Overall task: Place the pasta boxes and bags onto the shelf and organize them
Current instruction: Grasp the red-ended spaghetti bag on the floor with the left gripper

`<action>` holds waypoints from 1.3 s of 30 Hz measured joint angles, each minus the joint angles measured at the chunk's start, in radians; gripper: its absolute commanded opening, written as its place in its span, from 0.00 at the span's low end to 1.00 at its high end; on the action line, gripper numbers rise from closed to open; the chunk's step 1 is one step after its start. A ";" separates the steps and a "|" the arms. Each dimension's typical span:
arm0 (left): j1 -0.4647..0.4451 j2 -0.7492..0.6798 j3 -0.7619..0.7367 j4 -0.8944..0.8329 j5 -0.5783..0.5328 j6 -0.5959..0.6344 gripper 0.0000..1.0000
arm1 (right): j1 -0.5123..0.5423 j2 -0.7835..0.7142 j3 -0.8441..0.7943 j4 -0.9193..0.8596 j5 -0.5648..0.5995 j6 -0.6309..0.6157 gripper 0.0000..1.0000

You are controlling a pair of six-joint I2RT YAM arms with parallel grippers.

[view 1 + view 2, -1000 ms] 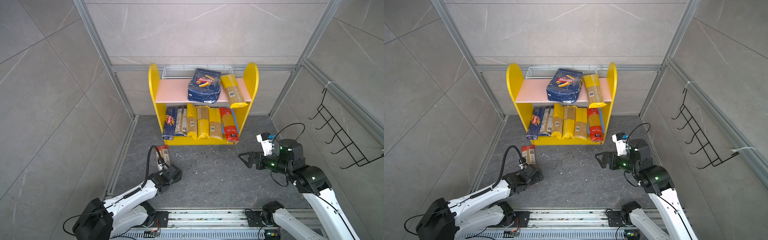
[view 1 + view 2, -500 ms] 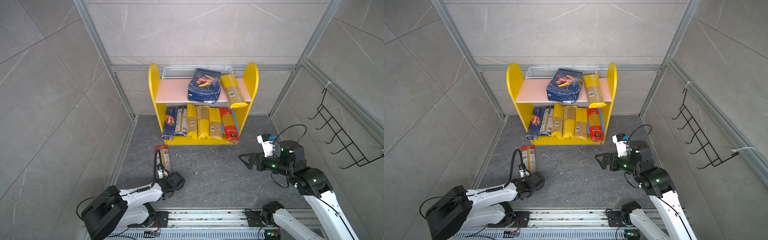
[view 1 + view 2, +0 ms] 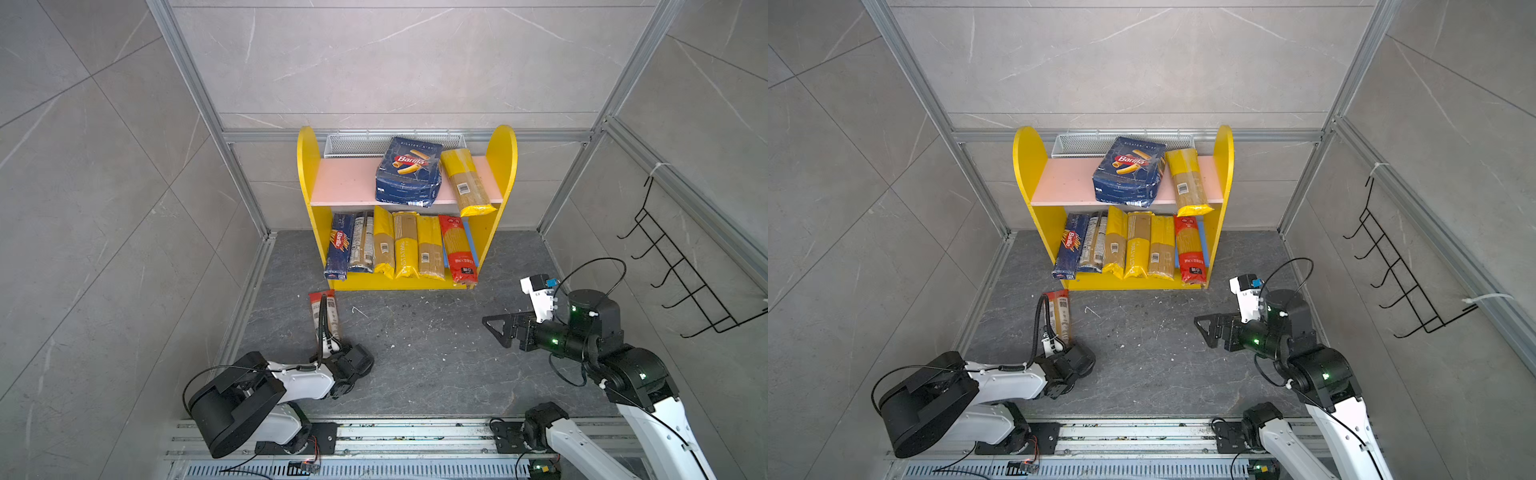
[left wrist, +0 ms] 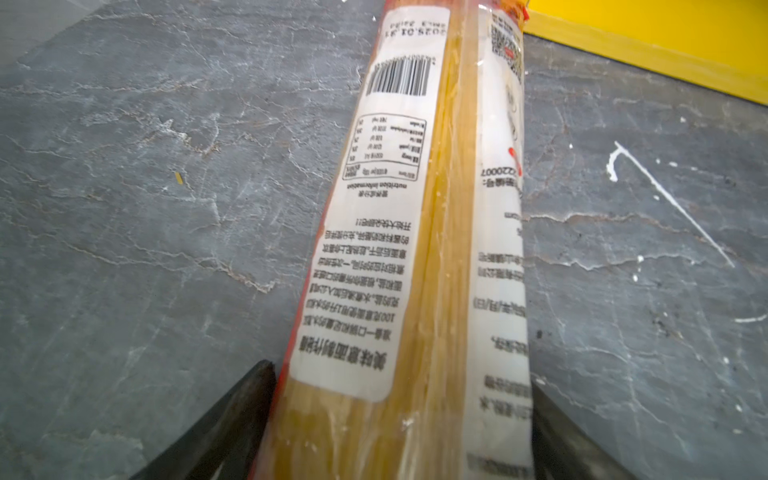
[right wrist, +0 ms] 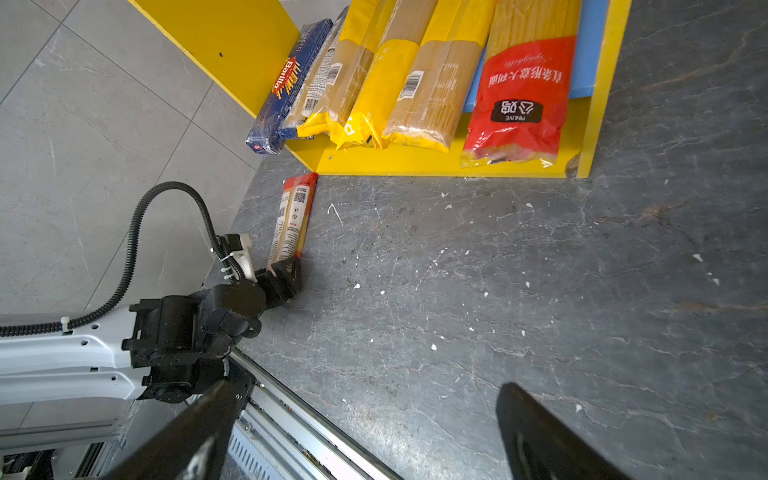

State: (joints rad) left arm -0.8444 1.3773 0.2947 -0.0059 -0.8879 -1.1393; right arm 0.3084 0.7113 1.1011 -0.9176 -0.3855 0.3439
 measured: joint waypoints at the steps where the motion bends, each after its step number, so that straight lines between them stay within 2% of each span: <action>1: 0.000 0.003 -0.004 0.014 -0.003 0.001 0.63 | 0.000 -0.003 0.000 -0.001 0.000 0.000 0.99; 8: -0.002 0.014 -0.034 0.079 -0.023 -0.005 0.45 | 0.000 -0.014 0.000 -0.010 0.000 0.000 1.00; 11: -0.002 0.008 -0.039 0.085 -0.023 -0.006 0.30 | 0.000 -0.014 0.000 -0.014 0.000 0.000 1.00; 15: 0.004 -0.040 -0.041 0.056 0.009 -0.012 0.00 | 0.000 -0.014 0.000 -0.014 0.000 0.002 1.00; 24: 0.003 -0.270 -0.027 -0.188 0.183 -0.039 0.00 | 0.000 -0.016 -0.012 -0.003 -0.024 0.024 1.00; 32: -0.007 -0.494 0.009 -0.460 0.304 -0.035 0.00 | 0.000 -0.003 -0.142 0.059 -0.068 0.064 1.00; 39: -0.009 -0.546 0.095 -0.614 0.354 -0.002 0.00 | 0.000 0.043 -0.192 0.139 -0.092 0.084 1.00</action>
State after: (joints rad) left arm -0.8536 0.8314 0.3901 -0.6201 -0.5343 -1.1408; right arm 0.3084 0.7544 0.9092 -0.7788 -0.4770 0.4274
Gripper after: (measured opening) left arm 0.438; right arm 0.994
